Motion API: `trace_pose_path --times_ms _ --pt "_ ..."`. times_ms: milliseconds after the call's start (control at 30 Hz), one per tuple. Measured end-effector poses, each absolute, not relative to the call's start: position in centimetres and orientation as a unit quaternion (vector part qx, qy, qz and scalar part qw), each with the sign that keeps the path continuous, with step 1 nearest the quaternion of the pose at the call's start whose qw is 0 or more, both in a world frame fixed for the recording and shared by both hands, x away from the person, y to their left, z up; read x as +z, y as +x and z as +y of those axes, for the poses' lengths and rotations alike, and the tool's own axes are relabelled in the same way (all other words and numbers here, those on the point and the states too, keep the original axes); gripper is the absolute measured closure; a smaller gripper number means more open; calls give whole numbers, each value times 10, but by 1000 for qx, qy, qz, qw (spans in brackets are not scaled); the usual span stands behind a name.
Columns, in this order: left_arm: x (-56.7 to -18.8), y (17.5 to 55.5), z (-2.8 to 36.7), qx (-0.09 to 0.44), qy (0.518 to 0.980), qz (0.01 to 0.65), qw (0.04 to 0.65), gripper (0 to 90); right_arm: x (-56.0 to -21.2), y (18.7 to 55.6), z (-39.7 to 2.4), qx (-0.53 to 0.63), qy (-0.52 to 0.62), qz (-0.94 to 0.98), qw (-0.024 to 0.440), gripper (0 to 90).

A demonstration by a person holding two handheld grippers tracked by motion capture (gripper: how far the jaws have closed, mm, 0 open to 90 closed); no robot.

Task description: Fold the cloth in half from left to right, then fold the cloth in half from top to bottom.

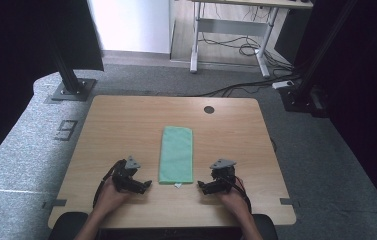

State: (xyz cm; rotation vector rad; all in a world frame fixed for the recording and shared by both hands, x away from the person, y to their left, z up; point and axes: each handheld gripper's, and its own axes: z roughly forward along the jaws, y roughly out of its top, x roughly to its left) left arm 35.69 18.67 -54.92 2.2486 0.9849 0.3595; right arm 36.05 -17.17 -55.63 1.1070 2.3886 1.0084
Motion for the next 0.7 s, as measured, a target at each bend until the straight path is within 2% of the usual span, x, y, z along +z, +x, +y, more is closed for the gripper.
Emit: trace_pose_path --times_ms 400,500,700 --pt "-548 362 183 135 855 385 320 0 -556 361 -172 353 389 835 161 0" --pt "-544 368 179 123 839 403 345 0 -556 361 -170 354 399 830 160 0" --pt "-534 382 163 142 832 395 362 0 -551 367 -162 367 403 825 151 0"
